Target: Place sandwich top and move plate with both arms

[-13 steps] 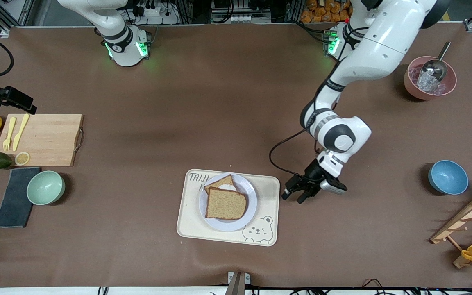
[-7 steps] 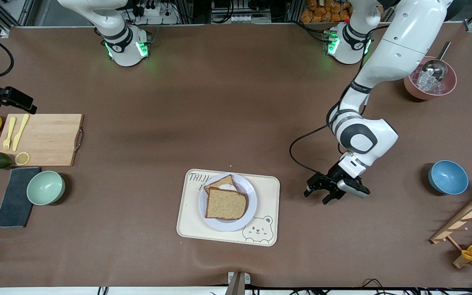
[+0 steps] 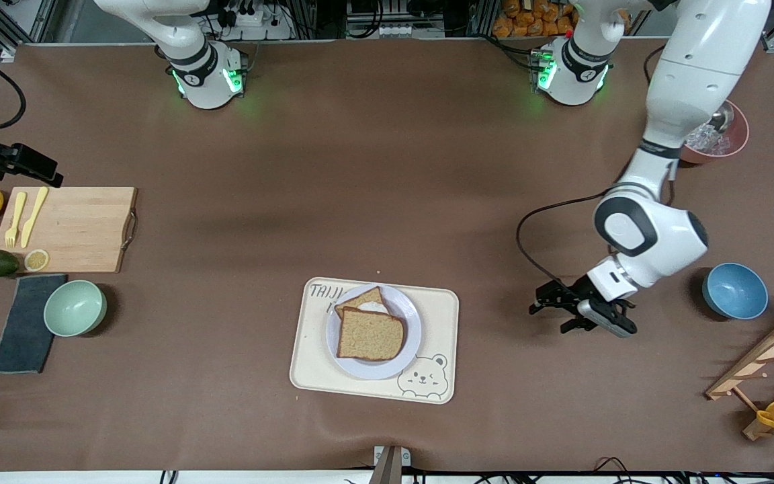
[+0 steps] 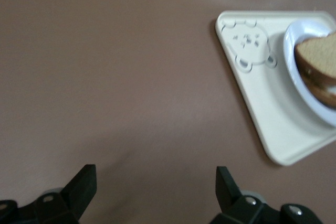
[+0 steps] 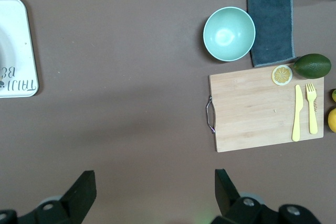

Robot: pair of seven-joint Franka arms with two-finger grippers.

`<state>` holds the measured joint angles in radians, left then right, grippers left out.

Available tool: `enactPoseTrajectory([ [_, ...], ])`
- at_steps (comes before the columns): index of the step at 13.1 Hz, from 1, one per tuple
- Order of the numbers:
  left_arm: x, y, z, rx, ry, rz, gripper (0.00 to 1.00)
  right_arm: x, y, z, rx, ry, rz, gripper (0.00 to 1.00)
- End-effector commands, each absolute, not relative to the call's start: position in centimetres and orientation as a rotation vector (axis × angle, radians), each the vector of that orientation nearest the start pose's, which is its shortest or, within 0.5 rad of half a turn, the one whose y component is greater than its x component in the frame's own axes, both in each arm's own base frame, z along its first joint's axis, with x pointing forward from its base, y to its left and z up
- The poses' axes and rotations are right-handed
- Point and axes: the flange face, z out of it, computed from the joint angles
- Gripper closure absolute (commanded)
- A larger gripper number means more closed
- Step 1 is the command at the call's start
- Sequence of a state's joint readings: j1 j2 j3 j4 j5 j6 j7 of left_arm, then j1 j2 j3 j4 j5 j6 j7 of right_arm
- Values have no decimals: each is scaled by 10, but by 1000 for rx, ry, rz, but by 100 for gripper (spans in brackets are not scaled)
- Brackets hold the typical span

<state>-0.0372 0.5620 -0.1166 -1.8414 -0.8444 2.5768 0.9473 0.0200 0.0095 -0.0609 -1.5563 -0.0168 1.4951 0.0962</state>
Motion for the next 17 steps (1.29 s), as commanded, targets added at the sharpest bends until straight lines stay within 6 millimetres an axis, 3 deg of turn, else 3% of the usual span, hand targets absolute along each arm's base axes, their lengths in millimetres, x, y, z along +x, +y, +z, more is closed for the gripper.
enactPoseTrajectory([
  [1, 654, -58, 293, -3407, 729, -412, 0, 546, -28, 620, -3148, 236, 125, 0],
  [4, 648, -40, 351, -3363, 634, -237, 0, 546, -28, 620, -3148, 241, 128, 0],
  [10, 621, -44, 469, -3240, 279, 47, 0, 545, -32, 615, -3146, 248, 152, 0],
  [13, 594, -71, 521, -3164, 38, 113, 0, 545, -32, 615, -3144, 248, 152, 0],
  [14, 582, -74, 541, -3162, -48, 97, 0, 545, -32, 615, -3144, 248, 152, 0],
  [17, 552, -65, 586, -3158, -41, 87, 0, 545, -32, 615, -3145, 245, 152, 0],
])
